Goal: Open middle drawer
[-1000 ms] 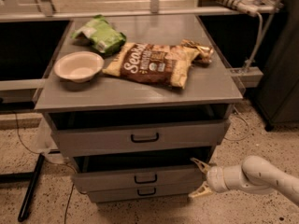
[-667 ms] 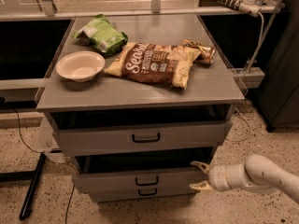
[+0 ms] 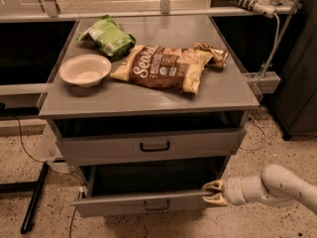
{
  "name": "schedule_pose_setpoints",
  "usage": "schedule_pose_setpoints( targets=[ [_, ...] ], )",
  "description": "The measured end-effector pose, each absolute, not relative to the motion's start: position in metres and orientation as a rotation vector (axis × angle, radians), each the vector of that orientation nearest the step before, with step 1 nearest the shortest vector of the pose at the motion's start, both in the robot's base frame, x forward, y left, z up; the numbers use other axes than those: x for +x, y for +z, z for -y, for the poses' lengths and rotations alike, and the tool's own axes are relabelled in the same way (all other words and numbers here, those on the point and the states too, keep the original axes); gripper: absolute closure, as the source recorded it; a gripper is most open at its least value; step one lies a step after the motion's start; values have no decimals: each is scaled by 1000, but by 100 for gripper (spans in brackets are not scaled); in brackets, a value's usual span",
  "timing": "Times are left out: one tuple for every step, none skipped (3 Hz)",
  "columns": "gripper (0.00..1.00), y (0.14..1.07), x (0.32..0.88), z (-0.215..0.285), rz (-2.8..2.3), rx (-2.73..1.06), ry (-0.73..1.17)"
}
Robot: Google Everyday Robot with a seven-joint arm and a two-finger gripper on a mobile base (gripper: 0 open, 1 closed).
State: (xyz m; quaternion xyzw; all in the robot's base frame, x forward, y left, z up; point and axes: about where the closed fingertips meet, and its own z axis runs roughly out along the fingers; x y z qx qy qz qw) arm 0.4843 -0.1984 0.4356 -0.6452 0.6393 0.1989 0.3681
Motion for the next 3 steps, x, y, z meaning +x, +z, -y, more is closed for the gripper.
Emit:
schedule_pose_setpoints(
  targets=[
    [100,437,484,200,-1642,-1657,511],
    [81,437,484,200,-1642,-1657,511],
    [58,437,484,200,-1642,-1657,511]
  ],
)
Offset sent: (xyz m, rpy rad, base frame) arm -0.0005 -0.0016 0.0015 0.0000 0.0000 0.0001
